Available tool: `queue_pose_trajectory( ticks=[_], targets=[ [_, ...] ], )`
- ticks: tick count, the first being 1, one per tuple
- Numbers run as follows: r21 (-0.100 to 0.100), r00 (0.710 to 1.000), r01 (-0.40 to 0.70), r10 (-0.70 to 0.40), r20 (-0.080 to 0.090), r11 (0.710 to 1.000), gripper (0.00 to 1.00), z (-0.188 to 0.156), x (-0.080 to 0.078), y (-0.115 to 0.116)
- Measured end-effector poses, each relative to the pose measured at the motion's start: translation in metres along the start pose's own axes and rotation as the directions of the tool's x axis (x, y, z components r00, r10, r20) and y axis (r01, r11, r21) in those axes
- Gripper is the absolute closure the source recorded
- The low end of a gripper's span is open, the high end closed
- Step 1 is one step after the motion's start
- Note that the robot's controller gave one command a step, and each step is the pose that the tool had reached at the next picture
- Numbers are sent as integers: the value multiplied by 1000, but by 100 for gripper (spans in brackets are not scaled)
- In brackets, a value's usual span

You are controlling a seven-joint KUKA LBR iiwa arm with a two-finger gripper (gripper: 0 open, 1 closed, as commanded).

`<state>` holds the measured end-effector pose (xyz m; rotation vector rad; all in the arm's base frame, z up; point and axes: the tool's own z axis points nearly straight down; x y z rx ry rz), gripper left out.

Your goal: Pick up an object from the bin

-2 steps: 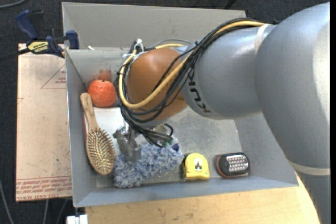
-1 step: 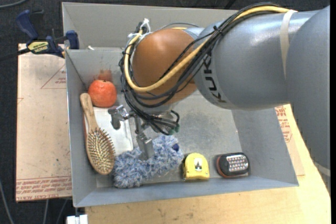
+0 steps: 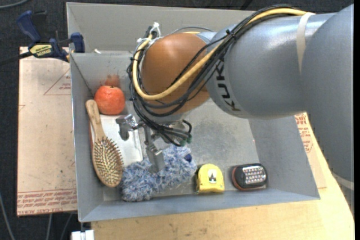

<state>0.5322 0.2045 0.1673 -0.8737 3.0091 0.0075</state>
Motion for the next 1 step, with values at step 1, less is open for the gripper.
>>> queue_pose_trajectory(
  ticks=[1],
  targets=[
    [1, 997, 83, -83, 4, 997, 0, 18, 11, -2]
  ],
)
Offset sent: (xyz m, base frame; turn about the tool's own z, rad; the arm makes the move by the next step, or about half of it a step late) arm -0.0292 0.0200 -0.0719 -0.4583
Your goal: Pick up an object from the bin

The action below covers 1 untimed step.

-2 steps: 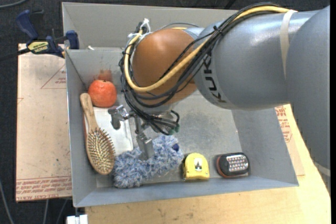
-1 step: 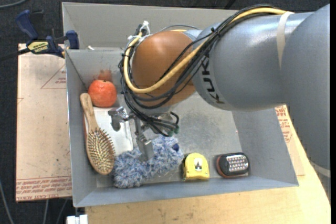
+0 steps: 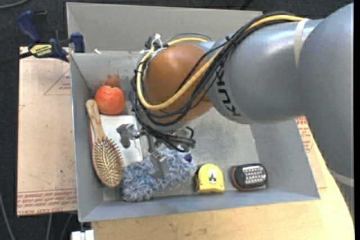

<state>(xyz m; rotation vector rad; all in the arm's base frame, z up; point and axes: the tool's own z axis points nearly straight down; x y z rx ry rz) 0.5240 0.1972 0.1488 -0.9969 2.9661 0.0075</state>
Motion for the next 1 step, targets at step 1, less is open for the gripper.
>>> queue_pose_trajectory(
  ticks=[1],
  targets=[
    [1, 964, 266, -266, -2, 964, 0, 29, 3, 14]
  ],
)
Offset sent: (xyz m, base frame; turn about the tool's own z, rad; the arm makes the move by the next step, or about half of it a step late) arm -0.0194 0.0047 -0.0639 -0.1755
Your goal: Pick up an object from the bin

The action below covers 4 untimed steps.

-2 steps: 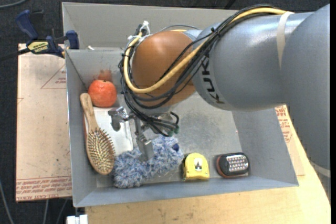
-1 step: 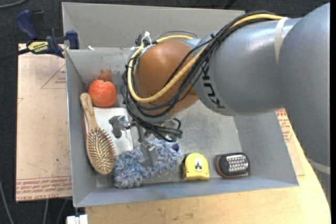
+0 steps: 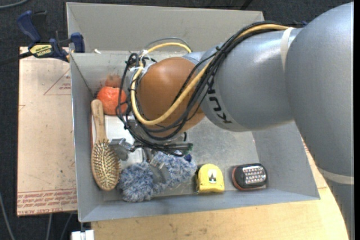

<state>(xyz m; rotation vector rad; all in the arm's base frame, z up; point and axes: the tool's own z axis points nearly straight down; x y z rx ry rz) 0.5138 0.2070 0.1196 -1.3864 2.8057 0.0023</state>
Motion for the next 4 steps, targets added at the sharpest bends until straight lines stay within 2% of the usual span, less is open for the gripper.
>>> queue_pose_trajectory(
  ticks=[1, 2, 3, 4],
  targets=[
    [1, 996, 87, -87, 4, 996, 0, 14, 1, 3],
    [2, 982, 190, -190, 3, 982, 100, 30, 12, 23],
    [2, 982, 190, -190, 3, 982, 100, 30, 12, 23],
    [2, 972, 235, -235, 6, 972, 100, -48, 7, 20]
  ],
)
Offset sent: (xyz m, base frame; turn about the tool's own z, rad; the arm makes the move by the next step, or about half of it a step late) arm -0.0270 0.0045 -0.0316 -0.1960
